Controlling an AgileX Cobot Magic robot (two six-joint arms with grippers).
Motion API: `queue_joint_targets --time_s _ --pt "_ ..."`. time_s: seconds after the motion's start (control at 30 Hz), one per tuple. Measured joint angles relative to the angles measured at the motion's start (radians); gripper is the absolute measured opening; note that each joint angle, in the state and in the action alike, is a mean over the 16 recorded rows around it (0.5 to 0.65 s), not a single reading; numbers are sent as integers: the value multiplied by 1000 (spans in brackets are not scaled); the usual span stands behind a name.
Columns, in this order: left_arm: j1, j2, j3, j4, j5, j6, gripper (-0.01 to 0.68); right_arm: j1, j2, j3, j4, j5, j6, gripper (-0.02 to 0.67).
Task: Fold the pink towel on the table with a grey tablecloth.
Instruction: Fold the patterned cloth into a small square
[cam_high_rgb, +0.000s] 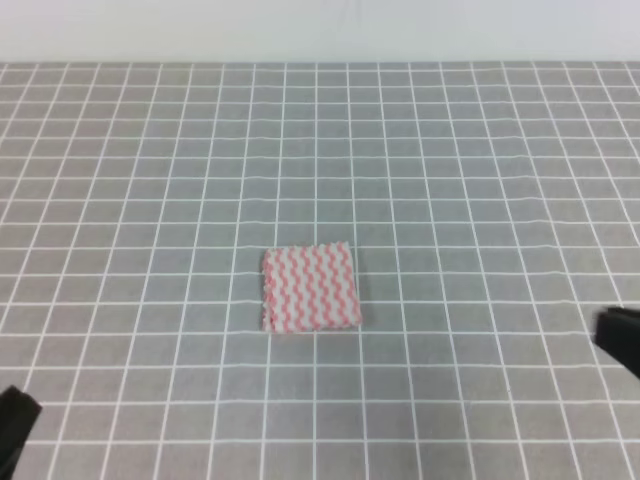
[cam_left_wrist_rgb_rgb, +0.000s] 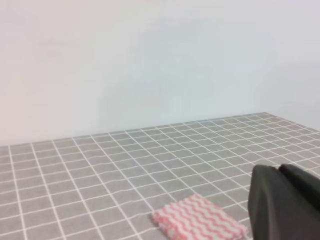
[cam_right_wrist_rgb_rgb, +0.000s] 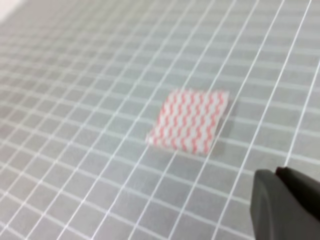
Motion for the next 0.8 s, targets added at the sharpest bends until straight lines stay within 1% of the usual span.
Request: queue_joint_targets --time_s 0.2,0.43,0.57,0.8 --pt "0 -85 81 -3 -40 6 -4 0 -179 143 1 -115 -25 -15" --pt "0 -96 128 -9 -101 9 -4 0 -279 276 3 -224 -56 -15" --pt "0 -97 131 -13 -113 9 -3 0 -291 321 5 -241 -60 -15" --pt "0 -98 133 -15 -114 9 -3 0 -290 369 -8 -219 -66 -15"
